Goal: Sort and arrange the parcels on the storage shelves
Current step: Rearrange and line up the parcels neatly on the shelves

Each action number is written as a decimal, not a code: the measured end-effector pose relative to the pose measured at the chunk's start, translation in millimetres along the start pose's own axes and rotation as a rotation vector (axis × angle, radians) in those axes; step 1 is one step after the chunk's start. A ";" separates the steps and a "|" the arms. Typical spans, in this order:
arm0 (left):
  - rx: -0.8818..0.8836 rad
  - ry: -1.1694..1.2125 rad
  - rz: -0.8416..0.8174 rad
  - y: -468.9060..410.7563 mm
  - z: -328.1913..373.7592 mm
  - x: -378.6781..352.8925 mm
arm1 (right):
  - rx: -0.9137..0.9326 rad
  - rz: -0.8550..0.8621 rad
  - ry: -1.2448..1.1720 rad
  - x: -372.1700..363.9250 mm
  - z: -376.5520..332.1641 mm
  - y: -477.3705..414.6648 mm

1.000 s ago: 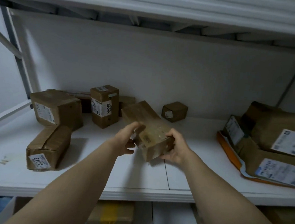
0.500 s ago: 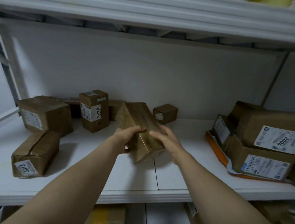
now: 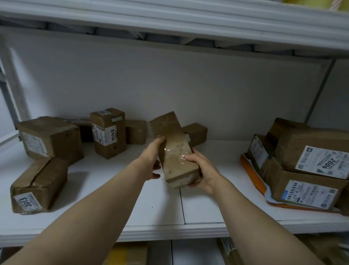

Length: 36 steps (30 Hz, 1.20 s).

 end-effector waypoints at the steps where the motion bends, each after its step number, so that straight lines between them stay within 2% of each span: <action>1: 0.019 -0.003 -0.014 0.5 -2.6 0.3 | -0.035 -0.011 -0.047 -0.4 3.5 0.2; 5: 0.057 0.047 -0.142 4.3 -3.7 -10.5 | -0.119 -0.037 -0.107 1.1 12.0 0.5; 7: 0.026 0.041 -0.180 5.9 -0.1 -12.1 | -0.103 0.010 -0.086 6.8 11.4 0.7; 11: -0.105 -0.112 -0.099 0.4 5.0 -1.0 | 0.049 0.099 0.002 17.2 -6.5 -4.3; 15: -0.213 -0.361 -0.032 -2.6 5.9 4.0 | 0.133 0.079 -0.053 15.6 -26.0 -4.3; 21: -0.366 -0.496 0.016 -2.5 17.9 5.9 | 0.131 0.044 -0.141 11.3 -32.7 1.9; 28: -0.543 -0.698 0.038 1.4 29.1 7.0 | 0.135 0.047 -0.086 13.1 -31.2 6.7; 32: -0.628 -0.907 0.019 7.6 29.6 0.5 | 0.190 0.124 -0.007 12.4 -42.4 12.0; 36: -0.654 -0.980 0.014 10.6 27.4 -6.0 | 0.250 0.192 0.200 7.6 -48.3 12.9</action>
Point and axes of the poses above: each hand's wrist, its own y-axis away from the middle knuckle, its own x-axis out of the back of the hand, z = x × y, the point moved 9 cm from there along -y, towards the middle knuckle, and after that the axes turned 11 degrees about -x, right-handed, at the moved point
